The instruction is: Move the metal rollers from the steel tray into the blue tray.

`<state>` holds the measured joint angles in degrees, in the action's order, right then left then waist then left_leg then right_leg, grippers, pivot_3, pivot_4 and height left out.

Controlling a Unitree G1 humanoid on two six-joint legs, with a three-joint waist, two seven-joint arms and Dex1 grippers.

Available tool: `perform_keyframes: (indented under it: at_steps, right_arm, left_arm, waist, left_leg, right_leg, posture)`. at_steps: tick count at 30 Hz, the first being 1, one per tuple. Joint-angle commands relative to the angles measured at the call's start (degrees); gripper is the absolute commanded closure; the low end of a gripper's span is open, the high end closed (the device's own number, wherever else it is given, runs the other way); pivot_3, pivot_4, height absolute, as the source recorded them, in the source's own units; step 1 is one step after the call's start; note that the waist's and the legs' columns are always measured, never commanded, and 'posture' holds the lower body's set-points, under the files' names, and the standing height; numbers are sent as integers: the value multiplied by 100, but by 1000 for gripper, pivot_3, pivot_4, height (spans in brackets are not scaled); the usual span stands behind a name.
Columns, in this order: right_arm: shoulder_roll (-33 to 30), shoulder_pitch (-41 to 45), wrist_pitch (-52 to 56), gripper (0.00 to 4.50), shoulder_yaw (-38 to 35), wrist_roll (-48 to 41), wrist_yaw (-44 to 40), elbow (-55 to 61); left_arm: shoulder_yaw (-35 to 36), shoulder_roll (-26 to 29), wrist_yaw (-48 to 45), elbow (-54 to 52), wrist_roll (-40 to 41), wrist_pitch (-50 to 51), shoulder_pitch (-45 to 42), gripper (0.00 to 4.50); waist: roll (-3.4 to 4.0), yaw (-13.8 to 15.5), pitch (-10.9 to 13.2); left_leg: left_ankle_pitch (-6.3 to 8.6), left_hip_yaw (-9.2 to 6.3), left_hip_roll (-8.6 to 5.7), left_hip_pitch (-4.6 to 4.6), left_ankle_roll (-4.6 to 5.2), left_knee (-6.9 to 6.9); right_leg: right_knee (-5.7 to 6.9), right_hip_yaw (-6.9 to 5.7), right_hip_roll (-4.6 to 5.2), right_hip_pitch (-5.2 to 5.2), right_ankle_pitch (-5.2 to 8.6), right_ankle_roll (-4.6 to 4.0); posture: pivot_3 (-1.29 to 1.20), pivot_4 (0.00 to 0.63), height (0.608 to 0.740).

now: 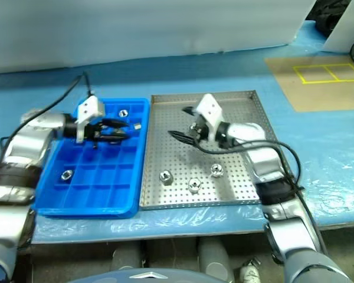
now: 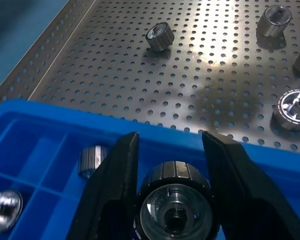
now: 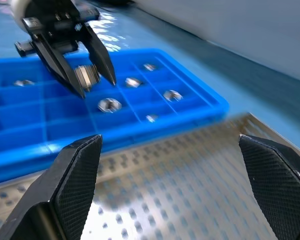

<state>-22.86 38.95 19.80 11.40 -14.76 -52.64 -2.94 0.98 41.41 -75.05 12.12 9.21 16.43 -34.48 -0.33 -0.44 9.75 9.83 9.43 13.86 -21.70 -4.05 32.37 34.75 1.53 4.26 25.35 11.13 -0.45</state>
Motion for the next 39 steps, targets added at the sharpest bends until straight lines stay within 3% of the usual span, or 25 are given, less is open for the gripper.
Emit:
perform_keyframes:
  at_steps: [1,6,12,17,25,39]
  right_arm:
    - [280,449,-716,0,389,200,-545,-670]
    - [740,945,-1295,0,561,317,-1037,-1691]
    - [1020,1277,-1773,0,549,435,-1354,-2426]
    - [1071,1286,-1924,0,507,489,-1452,-2583]
    - [941,1036,-1823,0,457,554,-1358,-2297]
    - [663,630,-1513,0,401,584,-1082,-1732]
  left_arm:
    - [613,343,435,-1217,413,605,597,2826]
    - [1221,470,1022,-2651,800,1327,1928,2826]
    - [1364,377,1636,-3108,898,1425,2697,2826]
    - [1167,274,1958,-2879,827,1158,2570,2826]
    - [509,-24,2246,-1614,383,268,1754,2826]
    - [65,-518,2453,-80,-23,-736,1020,2826]
  waist:
    - [-4,179,1]
    - [-10,486,5]
    - [-16,689,8]
    - [-16,775,8]
    - [-19,767,6]
    - [-22,736,5]
  left_leg:
    - [-8,-3,4,0,-13,-6]
    - [-12,-11,5,-14,-20,-15]
    - [-12,-42,10,-27,-20,-15]
    - [-21,-68,10,-28,-36,-14]
    - [-34,-78,8,-30,-57,-10]
    - [-41,-78,8,-28,-69,-10]
  right_leg:
    - [0,-3,-1,0,4,-7]
    - [-1,-18,5,1,14,-18]
    - [3,-52,4,2,16,-21]
    - [18,-52,3,0,16,-22]
    - [23,-53,1,-2,16,-21]
    - [24,-52,-3,-1,16,-21]
  posture:
    - [78,150,740]
    - [224,150,740]
    - [271,150,740]
    - [263,150,740]
    - [202,150,740]
    - [123,150,740]
